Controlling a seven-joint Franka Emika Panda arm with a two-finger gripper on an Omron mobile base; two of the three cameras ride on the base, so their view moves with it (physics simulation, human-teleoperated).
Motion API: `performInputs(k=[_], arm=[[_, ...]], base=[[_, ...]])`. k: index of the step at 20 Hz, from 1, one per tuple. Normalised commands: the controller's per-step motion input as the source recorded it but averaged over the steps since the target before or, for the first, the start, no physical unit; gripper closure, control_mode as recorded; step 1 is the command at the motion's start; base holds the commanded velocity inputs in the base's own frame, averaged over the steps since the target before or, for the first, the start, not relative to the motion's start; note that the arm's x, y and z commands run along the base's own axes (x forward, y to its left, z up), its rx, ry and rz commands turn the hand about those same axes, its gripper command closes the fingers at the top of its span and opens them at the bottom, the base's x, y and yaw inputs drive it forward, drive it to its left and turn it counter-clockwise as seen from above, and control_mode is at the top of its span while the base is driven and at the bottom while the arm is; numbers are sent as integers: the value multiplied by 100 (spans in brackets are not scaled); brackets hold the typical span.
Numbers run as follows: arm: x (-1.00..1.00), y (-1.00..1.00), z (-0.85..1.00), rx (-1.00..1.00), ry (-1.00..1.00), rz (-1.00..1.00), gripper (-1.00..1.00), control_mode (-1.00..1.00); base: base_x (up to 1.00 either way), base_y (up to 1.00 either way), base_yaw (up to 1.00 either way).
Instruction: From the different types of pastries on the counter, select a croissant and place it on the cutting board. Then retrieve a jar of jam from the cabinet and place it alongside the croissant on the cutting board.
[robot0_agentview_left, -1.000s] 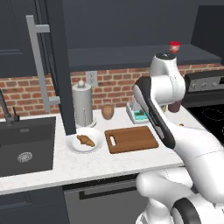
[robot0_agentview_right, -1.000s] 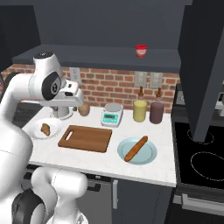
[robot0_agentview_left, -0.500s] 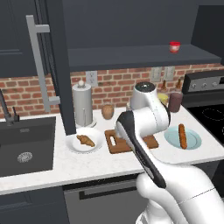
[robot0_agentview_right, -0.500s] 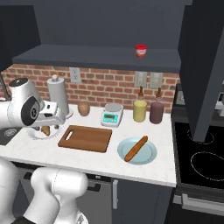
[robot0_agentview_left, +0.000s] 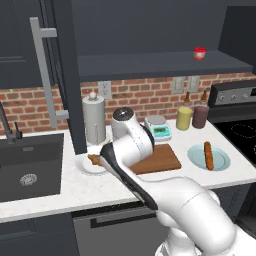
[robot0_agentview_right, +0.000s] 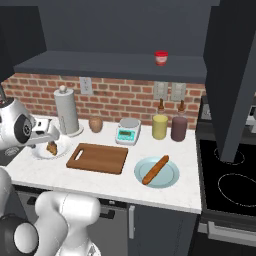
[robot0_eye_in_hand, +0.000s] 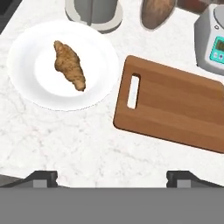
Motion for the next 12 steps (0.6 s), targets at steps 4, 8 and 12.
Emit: performInputs(k=[4, 8, 12], arm=[[51, 30, -30, 0, 13, 0, -100, -100], [50, 22, -44, 0, 19, 0, -100, -100], [52, 23, -44, 0, 17, 0, -100, -100]], base=[[0, 0, 0], [0, 0, 0], [0, 0, 0]])
